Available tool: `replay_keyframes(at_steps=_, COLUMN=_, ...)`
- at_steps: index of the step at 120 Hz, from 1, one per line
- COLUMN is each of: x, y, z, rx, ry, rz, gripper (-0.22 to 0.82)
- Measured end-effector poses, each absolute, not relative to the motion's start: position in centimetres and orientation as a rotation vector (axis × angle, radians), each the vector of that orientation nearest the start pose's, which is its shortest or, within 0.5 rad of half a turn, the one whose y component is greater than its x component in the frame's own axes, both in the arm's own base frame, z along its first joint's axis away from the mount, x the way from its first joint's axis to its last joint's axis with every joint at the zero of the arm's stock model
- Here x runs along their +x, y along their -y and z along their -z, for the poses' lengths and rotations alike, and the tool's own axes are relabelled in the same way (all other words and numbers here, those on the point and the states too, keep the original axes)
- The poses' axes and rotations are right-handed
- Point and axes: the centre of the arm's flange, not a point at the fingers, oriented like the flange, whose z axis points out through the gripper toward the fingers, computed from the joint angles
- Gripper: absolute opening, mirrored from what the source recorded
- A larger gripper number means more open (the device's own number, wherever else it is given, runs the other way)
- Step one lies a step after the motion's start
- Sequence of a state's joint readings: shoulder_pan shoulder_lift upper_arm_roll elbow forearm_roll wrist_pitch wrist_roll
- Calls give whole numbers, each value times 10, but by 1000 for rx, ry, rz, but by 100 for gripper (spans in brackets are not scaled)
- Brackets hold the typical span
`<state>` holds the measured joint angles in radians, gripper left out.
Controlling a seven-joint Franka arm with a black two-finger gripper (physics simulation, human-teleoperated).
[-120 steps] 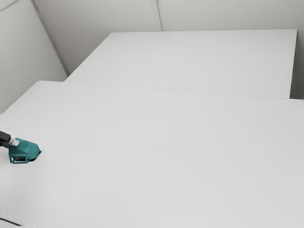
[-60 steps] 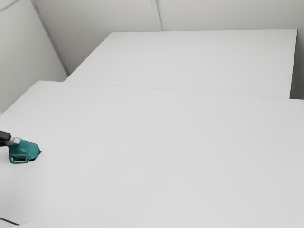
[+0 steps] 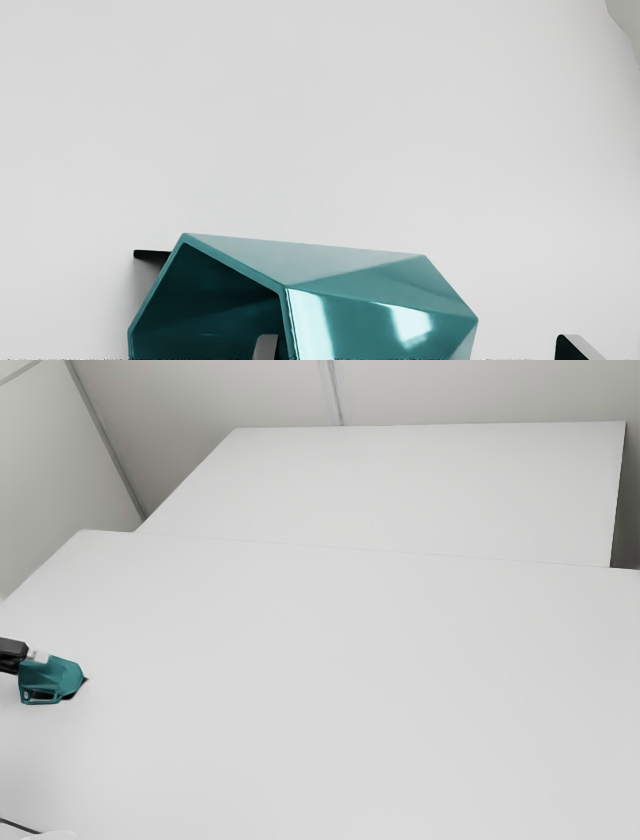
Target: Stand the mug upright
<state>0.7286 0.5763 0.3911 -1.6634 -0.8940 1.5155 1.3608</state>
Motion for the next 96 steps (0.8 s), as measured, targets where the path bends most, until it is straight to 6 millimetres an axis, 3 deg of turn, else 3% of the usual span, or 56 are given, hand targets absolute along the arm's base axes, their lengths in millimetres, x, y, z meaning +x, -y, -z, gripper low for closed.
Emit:
replay_keyframes(at_steps=25, x=361, y=-495, z=-271, rx=2252, ry=-68, rz=-487, gripper=55)
replay_keyframes(at_steps=65, x=361, y=-494, z=-272, rx=2243, ry=-72, rz=-479, gripper=9)
replay_keyframes(at_steps=96, x=364, y=-495, z=-277, rx=2256, ry=-67, rz=-484, gripper=-9)
